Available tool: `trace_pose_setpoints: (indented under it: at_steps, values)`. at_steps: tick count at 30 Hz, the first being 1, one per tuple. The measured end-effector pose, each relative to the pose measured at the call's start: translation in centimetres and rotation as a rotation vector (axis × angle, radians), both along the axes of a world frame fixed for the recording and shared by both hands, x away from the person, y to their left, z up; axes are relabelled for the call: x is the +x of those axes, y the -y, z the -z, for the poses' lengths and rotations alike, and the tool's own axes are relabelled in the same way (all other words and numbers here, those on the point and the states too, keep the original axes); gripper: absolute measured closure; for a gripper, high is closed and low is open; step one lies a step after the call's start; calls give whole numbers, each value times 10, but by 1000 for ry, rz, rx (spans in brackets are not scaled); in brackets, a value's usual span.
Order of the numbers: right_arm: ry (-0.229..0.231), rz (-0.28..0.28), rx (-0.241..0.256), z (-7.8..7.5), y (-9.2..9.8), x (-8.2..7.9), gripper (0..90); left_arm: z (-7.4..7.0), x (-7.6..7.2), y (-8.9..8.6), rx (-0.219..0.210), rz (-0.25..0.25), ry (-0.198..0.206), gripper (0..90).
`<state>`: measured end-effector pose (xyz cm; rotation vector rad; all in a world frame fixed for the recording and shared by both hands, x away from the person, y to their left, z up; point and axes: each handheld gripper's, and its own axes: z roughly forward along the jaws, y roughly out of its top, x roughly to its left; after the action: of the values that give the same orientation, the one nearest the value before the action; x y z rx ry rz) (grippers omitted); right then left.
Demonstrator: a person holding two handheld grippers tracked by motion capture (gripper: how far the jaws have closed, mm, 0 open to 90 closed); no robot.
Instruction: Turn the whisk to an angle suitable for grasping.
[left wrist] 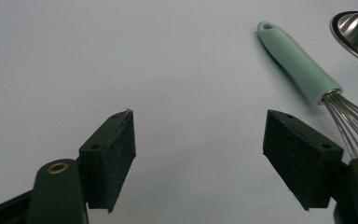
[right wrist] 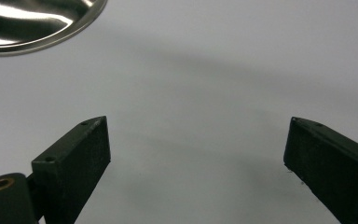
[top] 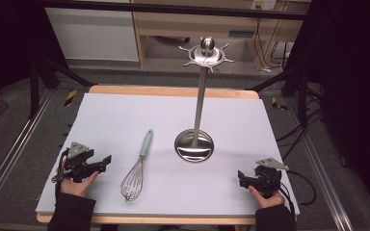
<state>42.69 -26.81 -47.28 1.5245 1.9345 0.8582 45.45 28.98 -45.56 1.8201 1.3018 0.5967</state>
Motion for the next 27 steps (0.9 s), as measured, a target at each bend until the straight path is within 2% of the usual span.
trace_pose_setpoints:
  at_steps: [4,6,27]
  values:
    - [-11,9,11,0,-1,-1,75,-4,-4,5,-8,14,12,264]
    - [0,5,9,-1,0,-1,75,-6,-5,7,-15,25,16,269]
    - [-8,2,9,-1,-2,-2,73,-24,-11,40,5,124,29,274]
